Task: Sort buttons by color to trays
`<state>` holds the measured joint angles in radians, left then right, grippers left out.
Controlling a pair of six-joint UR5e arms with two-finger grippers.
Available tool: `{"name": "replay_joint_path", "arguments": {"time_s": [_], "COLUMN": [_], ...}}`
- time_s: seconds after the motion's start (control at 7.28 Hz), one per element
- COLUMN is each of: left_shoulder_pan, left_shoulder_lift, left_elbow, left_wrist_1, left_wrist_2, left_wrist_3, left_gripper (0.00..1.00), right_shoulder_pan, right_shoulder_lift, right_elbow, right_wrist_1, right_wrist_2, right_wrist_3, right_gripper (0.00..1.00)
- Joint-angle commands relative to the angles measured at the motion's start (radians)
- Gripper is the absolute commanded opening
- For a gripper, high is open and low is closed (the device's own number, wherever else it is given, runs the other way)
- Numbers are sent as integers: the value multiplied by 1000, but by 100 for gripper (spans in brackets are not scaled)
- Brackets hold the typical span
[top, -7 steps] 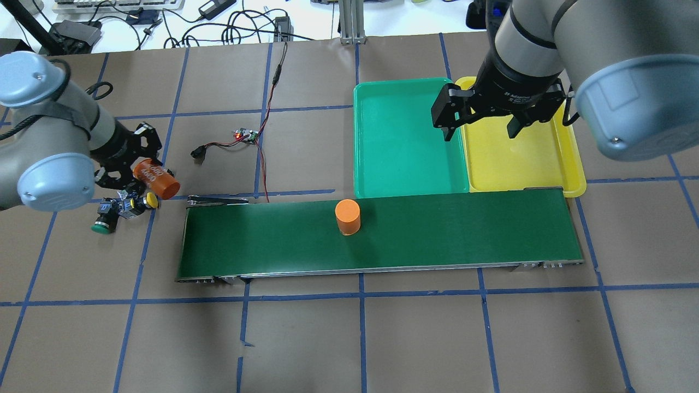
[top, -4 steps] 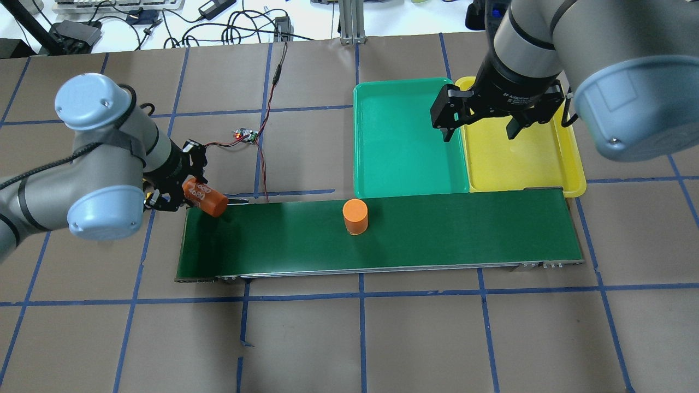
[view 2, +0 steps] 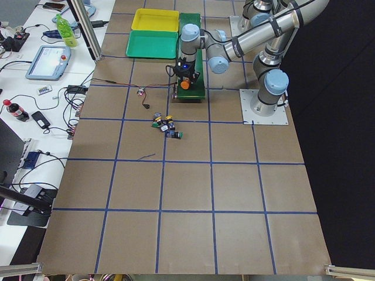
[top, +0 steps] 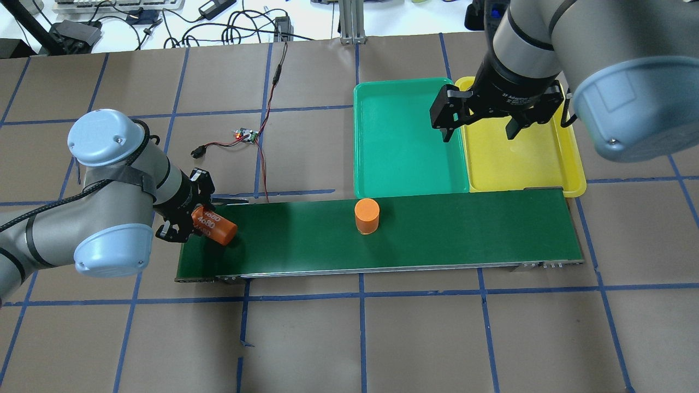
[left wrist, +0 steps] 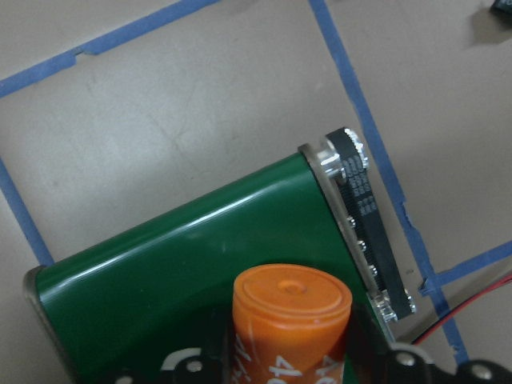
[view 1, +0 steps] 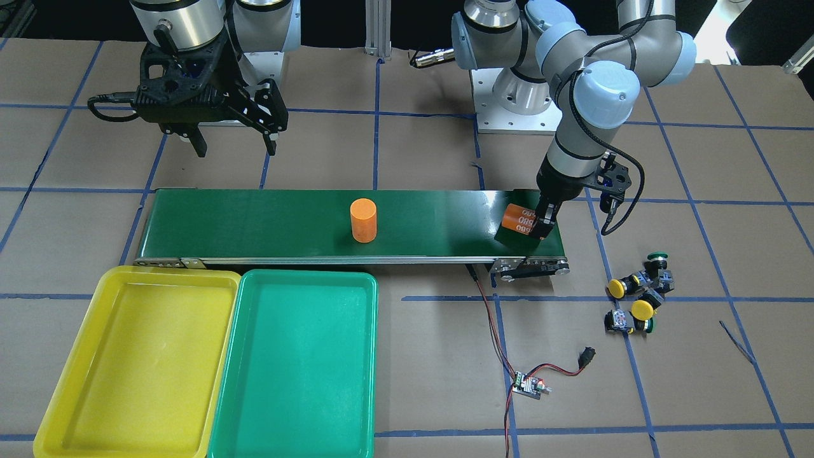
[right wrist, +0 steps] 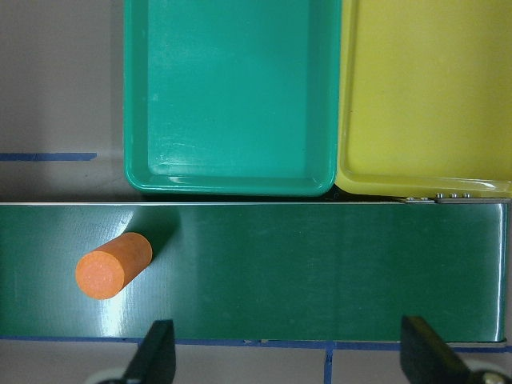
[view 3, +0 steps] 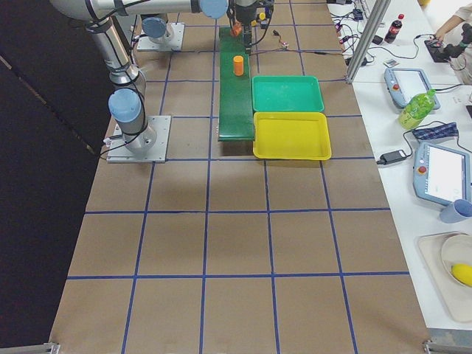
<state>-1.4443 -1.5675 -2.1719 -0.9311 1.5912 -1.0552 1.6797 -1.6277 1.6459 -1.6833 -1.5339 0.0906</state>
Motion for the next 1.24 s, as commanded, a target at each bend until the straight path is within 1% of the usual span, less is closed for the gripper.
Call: {"name": "replay_joint_path", "arguments": {"time_s": [0.0, 0.14, 0.27, 0.41, 0.55, 0.82, 0.96, 1.1], "left_shoulder_pan": [-5, -1, 19, 51, 117, 357, 408, 421], "left_shoulder_lift": [12, 23, 21, 21, 9, -15, -46, -68], "left_elbow": [10, 33, 117, 221, 274, 271, 258, 224], "left_wrist_1": [-20, -17, -40, -151, -217, -222, -218, -215], "left_wrist_2": [-4, -8, -2, 3, 9, -10, 4, -5], "left_wrist_3": [20, 115, 273, 434, 606, 1056, 1234, 1373], "left_gripper": [100, 100, 100, 100, 100, 100, 100, 100], "right_shoulder_pan": [-1, -1, -1, -3, -2, -6, -6, -6], "right_shoulder_lift": [0, 2, 0, 0, 0, 3, 3, 2], "right_elbow": [0, 0, 0, 0, 0, 0, 0, 0], "right_wrist_1": [1, -1, 1, -1, 2, 2, 2, 2], "right_wrist_2": [0, 0, 0, 0, 0, 0, 0, 0], "right_wrist_3": [0, 0, -3, -5, -6, -6, -8, -8], "right_gripper": [100, 100, 100, 100, 100, 100, 100, 100]}}
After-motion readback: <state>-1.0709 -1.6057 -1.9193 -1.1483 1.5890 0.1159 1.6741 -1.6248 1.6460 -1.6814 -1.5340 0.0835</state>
